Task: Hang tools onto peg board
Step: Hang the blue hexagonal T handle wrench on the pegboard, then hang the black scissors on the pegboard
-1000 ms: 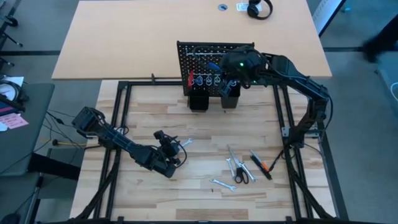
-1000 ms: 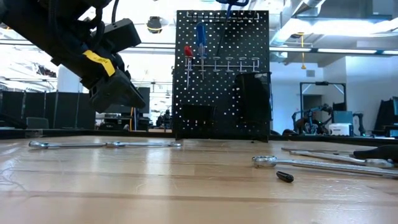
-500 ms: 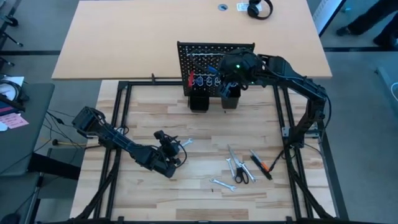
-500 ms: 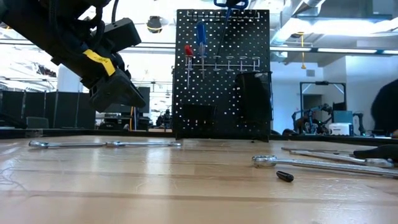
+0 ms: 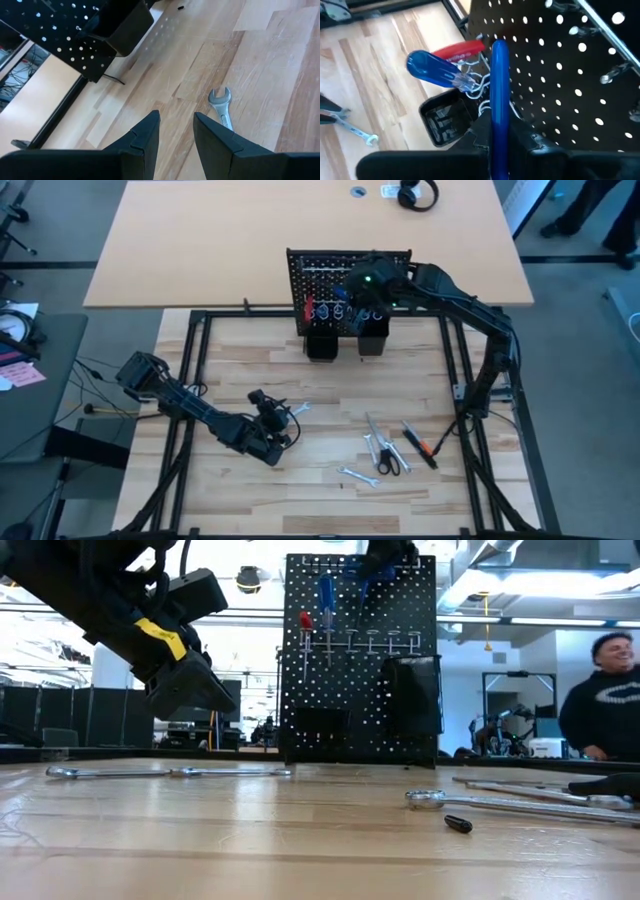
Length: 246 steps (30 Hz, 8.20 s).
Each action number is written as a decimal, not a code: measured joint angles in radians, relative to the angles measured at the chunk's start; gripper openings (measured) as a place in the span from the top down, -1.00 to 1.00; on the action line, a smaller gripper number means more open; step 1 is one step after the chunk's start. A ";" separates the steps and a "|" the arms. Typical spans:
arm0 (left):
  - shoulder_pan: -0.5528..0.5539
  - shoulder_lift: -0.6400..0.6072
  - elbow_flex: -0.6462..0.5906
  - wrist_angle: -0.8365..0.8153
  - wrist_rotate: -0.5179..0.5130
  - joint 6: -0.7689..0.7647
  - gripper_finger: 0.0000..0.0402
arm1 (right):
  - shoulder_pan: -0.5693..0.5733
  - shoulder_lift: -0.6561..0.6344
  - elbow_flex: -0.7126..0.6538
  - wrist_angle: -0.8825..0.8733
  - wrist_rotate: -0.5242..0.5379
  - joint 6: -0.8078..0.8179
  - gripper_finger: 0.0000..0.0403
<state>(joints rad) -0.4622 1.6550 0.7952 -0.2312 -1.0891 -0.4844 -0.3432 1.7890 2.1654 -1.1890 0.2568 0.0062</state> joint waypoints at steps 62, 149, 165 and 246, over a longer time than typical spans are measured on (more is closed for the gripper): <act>-0.043 0.000 0.000 0.013 -0.015 0.028 0.44 | 0.246 -0.384 -0.760 0.346 0.164 -0.037 0.27; 0.030 0.000 0.000 0.142 0.010 0.099 0.44 | 1.153 -0.304 -1.192 0.617 0.109 0.877 0.04; 0.052 0.000 0.000 0.148 0.010 0.121 0.44 | 0.996 -0.107 -1.175 0.591 -0.166 1.419 0.09; 0.042 0.000 0.000 0.148 0.060 0.120 0.44 | 1.100 -0.236 -1.180 0.569 0.478 1.164 0.65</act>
<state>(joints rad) -0.4206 1.6550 0.7952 -0.0834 -1.0294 -0.3647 0.7565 1.5526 0.9858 -0.6197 0.7349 1.1706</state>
